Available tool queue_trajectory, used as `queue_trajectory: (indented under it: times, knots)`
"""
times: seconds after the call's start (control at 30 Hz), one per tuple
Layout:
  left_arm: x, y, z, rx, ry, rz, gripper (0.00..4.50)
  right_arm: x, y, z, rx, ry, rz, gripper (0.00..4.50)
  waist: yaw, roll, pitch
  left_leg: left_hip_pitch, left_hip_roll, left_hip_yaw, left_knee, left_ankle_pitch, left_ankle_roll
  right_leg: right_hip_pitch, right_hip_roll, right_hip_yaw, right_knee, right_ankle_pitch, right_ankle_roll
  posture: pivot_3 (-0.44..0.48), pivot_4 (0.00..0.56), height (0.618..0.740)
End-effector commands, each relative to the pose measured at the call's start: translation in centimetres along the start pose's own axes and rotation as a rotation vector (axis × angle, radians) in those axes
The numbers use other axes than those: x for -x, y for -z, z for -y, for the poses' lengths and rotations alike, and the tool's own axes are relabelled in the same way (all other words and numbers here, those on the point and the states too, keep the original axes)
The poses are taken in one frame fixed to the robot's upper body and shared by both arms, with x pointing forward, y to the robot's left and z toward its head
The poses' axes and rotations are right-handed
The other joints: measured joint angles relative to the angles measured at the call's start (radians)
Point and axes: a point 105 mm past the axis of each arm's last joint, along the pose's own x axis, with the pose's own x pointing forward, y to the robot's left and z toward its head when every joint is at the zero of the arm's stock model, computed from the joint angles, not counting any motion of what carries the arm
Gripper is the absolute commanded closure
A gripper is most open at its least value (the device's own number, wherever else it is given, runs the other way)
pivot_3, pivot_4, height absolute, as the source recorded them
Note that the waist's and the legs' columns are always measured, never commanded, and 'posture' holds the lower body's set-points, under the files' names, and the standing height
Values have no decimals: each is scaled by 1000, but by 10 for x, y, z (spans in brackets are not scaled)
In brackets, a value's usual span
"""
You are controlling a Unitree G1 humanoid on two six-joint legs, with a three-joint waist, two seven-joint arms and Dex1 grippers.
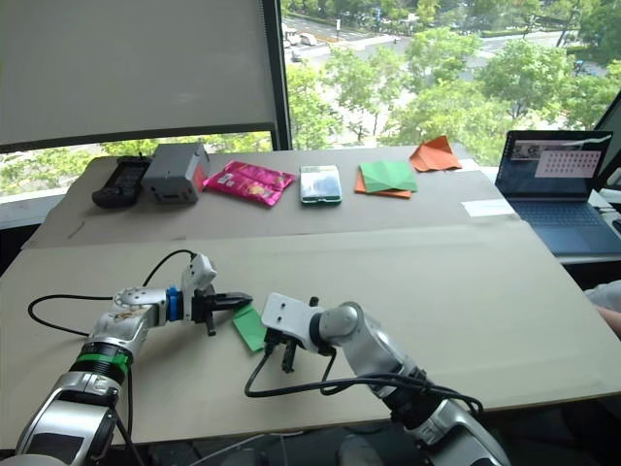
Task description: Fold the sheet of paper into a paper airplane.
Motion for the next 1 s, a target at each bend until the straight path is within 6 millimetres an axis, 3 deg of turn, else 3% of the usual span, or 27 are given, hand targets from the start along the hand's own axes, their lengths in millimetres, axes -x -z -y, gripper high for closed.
queue_trajectory:
  times: [0.03, 0.3, 0.47, 0.67, 0.77, 0.93, 1.0]
  knots:
    - [8, 19, -6, 32, -43, -75, 4500, -5, 44, -8, -114, -23, -162, 4492, 0, 0, 0, 0, 0, 0, 0, 0, 0, 0, 0, 0, 0, 0, 0, 0, 150, 740]
    - [11, 21, -11, 35, -82, -68, 4500, -5, 45, -9, -109, -27, -163, 4492, 0, 0, 0, 0, 0, 0, 0, 0, 0, 0, 0, 0, 0, 0, 0, 0, 150, 740]
    - [17, 8, -16, 23, -103, -18, 4500, -4, 40, -7, -88, -18, -139, 4492, 0, 0, 0, 0, 0, 0, 0, -1, -2, 0, 0, 0, 0, 0, 0, 0, 150, 740]
    - [52, -35, -12, 2, -123, 143, 4500, 3, 11, -5, -45, 1, 28, 4492, -1, -3, 5, -3, 0, 0, -2, -2, -3, -2, 0, 0, -1, 0, 0, 0, 150, 740]
    - [67, -50, 5, 16, -99, 196, 4500, 10, -3, -5, -38, 21, 110, 4492, -1, -3, 6, -5, 1, 0, -3, 0, 0, -3, 0, 0, -4, 0, 1, 0, 150, 740]
    - [81, -40, 32, 14, -76, 141, 4500, 37, -36, 10, 11, 111, 268, 4492, 0, 0, 14, -7, 0, 1, -4, 0, 0, -1, -2, 0, -12, 1, 2, 0, 150, 740]
    - [91, -34, 38, 22, -84, 113, 4500, 58, -48, 14, -3, 157, 356, 3904, 0, -1, 19, -7, 0, 1, -4, 0, 0, -2, -3, 0, -12, 2, 2, 0, 150, 740]
